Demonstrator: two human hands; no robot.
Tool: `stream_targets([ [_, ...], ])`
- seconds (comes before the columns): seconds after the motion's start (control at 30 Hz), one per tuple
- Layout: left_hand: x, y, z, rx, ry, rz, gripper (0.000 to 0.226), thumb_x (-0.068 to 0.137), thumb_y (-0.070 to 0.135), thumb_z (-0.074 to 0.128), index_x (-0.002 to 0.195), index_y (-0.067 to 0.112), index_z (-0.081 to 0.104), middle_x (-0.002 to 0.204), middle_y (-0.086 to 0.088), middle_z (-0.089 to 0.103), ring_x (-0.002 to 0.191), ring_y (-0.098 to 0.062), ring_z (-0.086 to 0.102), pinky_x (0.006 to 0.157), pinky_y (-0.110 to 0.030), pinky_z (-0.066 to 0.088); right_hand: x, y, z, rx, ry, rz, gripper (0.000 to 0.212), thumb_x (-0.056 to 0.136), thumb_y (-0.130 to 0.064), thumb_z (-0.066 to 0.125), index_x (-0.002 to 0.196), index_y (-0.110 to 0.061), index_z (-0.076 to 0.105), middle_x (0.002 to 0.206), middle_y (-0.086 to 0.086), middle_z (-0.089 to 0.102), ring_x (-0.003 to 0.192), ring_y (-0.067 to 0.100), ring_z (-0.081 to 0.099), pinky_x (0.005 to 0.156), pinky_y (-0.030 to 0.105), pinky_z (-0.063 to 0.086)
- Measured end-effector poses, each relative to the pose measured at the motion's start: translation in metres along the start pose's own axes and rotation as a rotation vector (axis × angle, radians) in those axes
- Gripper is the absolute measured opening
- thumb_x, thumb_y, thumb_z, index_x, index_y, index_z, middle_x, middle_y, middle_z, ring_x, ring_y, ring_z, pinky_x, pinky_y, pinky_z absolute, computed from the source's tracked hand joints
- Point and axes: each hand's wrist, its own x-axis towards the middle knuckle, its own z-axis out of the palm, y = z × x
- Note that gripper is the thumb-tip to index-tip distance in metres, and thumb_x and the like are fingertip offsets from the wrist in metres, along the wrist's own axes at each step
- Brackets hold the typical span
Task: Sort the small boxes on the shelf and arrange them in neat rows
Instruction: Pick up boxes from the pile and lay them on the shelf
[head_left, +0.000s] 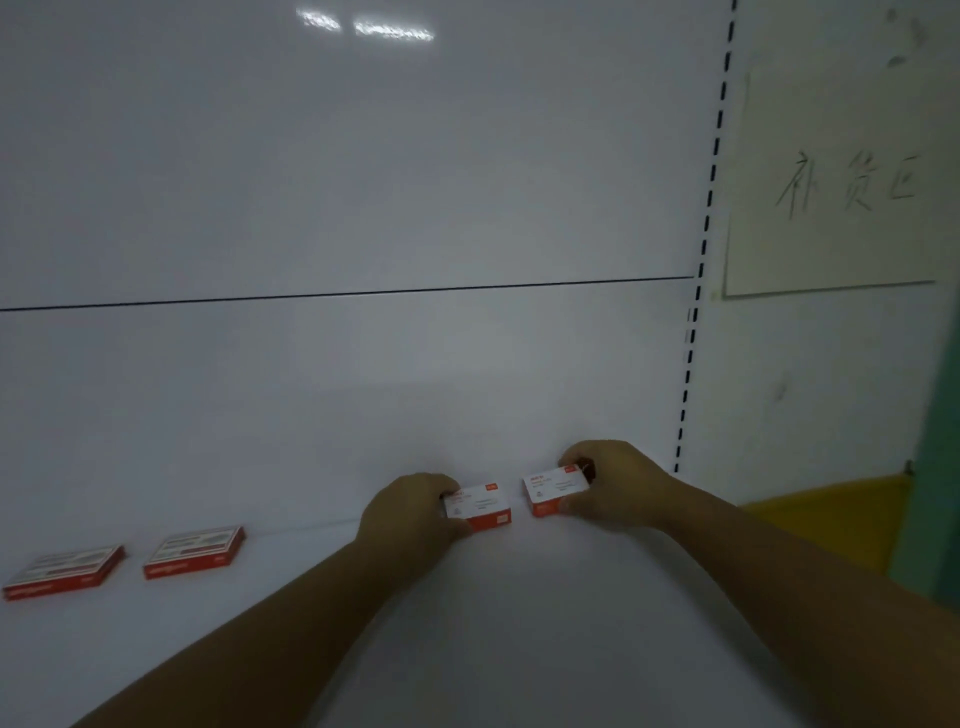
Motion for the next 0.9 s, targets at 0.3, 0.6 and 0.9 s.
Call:
stream_targets([
  [0.3, 0.006, 0.006, 0.008, 0.181, 0.069, 0.043, 0.049, 0.077, 0.058, 0.058, 0.114, 0.025, 0.062, 0.105, 0.003, 0.057, 0.096, -0.013, 0.051, 0.071, -0.023, 0.039, -0.003, 0.004, 0.014, 0.035, 0.054, -0.025, 0.037, 0.07, -0.047, 0.076, 0.093, -0.021, 0.062, 0.101, -0.001, 0.058, 0.089, 0.013, 0.058, 0.08, 0.029, 0.052],
  [0.6, -0.002, 0.009, -0.002, 0.283, 0.037, 0.03, 0.045, 0.081, 0.057, 0.053, 0.109, 0.024, 0.061, 0.097, 0.0, 0.053, 0.09, -0.016, 0.052, 0.07, -0.028, 0.044, -0.006, -0.015, 0.013, -0.262, 0.041, -0.03, 0.05, 0.08, -0.054, 0.06, 0.117, -0.021, 0.057, 0.115, 0.002, 0.052, 0.1, 0.018, 0.052, 0.085, 0.03, 0.046],
  [0.9, -0.061, -0.05, -0.099, 0.349, -0.199, 0.068, 0.072, 0.087, 0.063, 0.036, 0.145, 0.024, 0.019, 0.155, 0.001, 0.016, 0.142, -0.017, 0.01, 0.114, -0.037, 0.014, -0.019, -0.096, 0.012, -0.361, 0.003, -0.301, 0.067, 0.088, -0.056, 0.045, 0.143, -0.021, 0.029, 0.154, 0.006, 0.021, 0.141, 0.02, 0.019, 0.113, 0.032, 0.014],
])
